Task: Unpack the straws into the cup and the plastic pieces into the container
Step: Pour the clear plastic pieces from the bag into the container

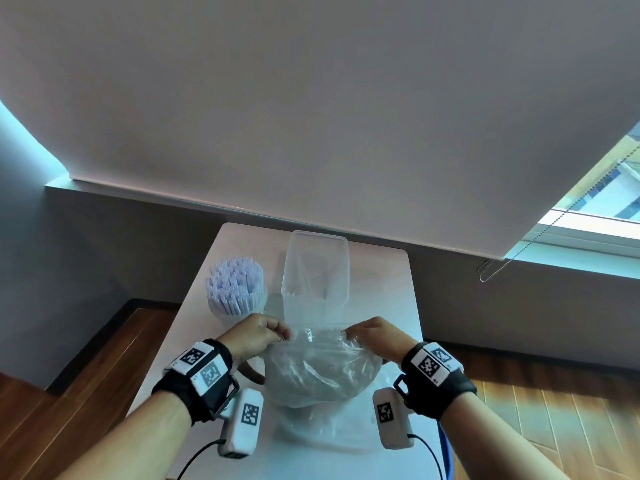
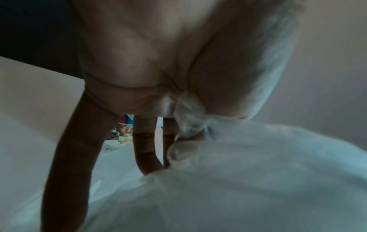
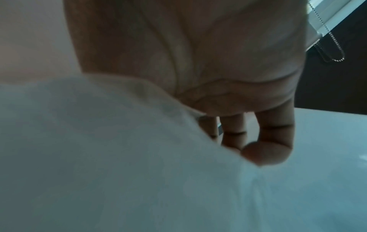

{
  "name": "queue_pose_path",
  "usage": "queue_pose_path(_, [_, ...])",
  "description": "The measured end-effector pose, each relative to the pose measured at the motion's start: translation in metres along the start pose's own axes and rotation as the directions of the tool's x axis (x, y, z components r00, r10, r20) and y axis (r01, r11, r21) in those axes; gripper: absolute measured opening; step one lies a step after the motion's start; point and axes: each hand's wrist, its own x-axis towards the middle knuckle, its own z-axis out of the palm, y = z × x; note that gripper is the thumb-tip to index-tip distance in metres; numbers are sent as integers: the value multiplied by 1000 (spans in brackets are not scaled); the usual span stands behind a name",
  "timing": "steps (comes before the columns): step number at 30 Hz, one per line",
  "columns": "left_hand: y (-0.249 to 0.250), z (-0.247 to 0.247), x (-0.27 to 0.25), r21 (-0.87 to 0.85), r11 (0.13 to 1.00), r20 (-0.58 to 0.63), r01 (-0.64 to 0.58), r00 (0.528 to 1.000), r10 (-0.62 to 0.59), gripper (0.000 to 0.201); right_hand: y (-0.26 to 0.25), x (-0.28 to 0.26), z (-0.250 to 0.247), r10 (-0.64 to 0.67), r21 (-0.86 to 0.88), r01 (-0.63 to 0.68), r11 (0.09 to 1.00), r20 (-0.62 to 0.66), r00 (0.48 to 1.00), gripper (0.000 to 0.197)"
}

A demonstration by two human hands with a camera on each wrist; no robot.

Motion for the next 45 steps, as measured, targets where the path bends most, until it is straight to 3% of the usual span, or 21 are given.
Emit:
queue_pose_path(3, [-1,-2,3,16,1000,52,21,998,-22,31,-1,-9,-9,-261,-54,257,965,-85,962,18])
queue_pose_path(5, [-2,-4,2,13,999,97,39,995,-40,25,-3,-28,-22,-416,-24,417,909,-129,900,28])
queue_pose_path(6, [-4,-5,3,11,1000,106,21,994,-22,27,-1,-37,-29,-456,-30,455,890,-82,886,41])
queue_pose_path(8, [-7,-7,4,-9,999,87,-36,996,37,34,8,-51,-37,-480,-173,485,857,75,874,66])
queue_pose_path(10, [-10,-7,3,-49,996,67,-77,994,80,38,23,-51,-36,-516,-361,521,773,119,848,71])
queue_pose_path(12, [-12,-6,2,-119,987,66,-107,991,115,39,34,-44,-31,-580,-403,533,744,6,815,63])
queue_pose_path(14, [-14,-6,-2,-238,964,73,-115,988,136,22,38,-39,-28,-608,-374,535,757,-106,787,54])
queue_pose_path(18, [-22,-7,-13,-455,884,190,-110,957,217,23,38,-29,-28,-630,-349,549,760,-188,753,45])
queue_pose_path(20, [-27,-6,-17,-415,894,247,-168,925,288,34,37,-23,-25,-632,-361,541,759,-210,746,44])
queue_pose_path(22, [-31,-5,-17,-213,922,243,-324,896,371,41,38,-17,-23,-622,-396,510,764,-241,745,44])
queue_pose_path(25, [-33,-4,-17,49,876,183,-479,867,464,49,44,-10,-17,-634,-426,497,756,-288,718,44])
queue_pose_path(29, [-35,-1,-14,100,841,25,-531,847,532,59,50,-8,-10,-684,-417,546,727,-369,629,28])
queue_pose_path(31, [-37,4,-13,102,809,-35,-578,811,584,42,54,-9,-3,-699,-385,584,715,-388,600,21])
queue_pose_path(34, [-40,11,-16,145,788,-111,-598,782,614,19,56,-21,6,-711,-331,631,701,-268,650,27])
queue_pose_path(37, [-44,17,-21,181,805,-106,-565,803,587,30,57,-31,9,-701,-373,611,698,-184,689,42])
queue_pose_path(40, [-45,20,-26,216,789,-45,-576,801,597,47,57,-33,13,-742,-455,601,657,-248,623,34])
queue_pose_path(43, [-42,24,-27,226,743,-78,-630,748,659,35,57,-32,23,-806,-564,588,580,-289,517,18])
queue_pose_path(45, [-43,26,-24,253,701,-121,-666,697,706,35,57,-34,30,-824,-602,576,553,-290,487,14])
